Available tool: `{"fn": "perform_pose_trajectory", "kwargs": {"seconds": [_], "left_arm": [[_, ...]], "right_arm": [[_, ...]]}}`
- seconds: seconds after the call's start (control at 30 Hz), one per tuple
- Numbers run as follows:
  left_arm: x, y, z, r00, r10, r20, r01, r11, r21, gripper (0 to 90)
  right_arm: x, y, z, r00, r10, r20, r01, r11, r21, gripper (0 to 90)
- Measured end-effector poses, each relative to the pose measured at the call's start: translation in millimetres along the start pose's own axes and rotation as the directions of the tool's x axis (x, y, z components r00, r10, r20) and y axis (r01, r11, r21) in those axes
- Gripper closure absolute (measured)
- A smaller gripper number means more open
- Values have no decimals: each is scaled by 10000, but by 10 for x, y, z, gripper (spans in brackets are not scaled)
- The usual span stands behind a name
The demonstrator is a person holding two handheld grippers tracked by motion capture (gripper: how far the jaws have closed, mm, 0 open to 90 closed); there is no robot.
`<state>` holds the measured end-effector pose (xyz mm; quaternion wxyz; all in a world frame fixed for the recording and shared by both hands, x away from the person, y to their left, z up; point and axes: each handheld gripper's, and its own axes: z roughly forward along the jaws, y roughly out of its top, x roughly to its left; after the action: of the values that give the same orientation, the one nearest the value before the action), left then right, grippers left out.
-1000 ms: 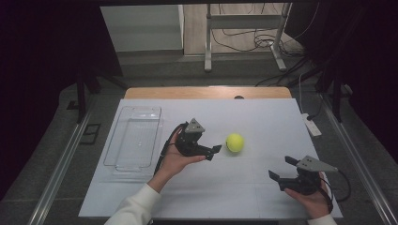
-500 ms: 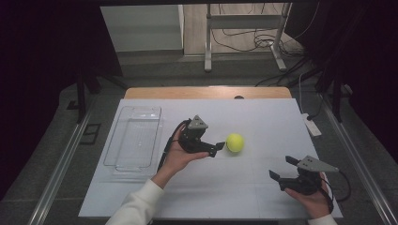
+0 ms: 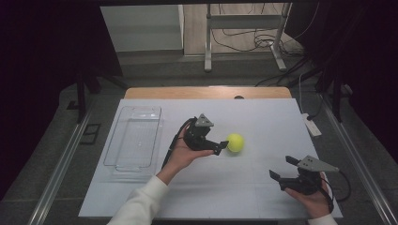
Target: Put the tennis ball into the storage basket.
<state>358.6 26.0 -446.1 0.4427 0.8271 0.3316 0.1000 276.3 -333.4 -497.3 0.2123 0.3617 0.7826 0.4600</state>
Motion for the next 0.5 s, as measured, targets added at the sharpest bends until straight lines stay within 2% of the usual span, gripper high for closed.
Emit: {"fn": "perform_pose_trajectory", "kwargs": {"seconds": [0.5], "left_arm": [[-48,102,116,9999,66,132,-67,9999,98,59]], "right_arm": [[-2,-6,9,10000,25,-32,-25,10000,22,126]]}}
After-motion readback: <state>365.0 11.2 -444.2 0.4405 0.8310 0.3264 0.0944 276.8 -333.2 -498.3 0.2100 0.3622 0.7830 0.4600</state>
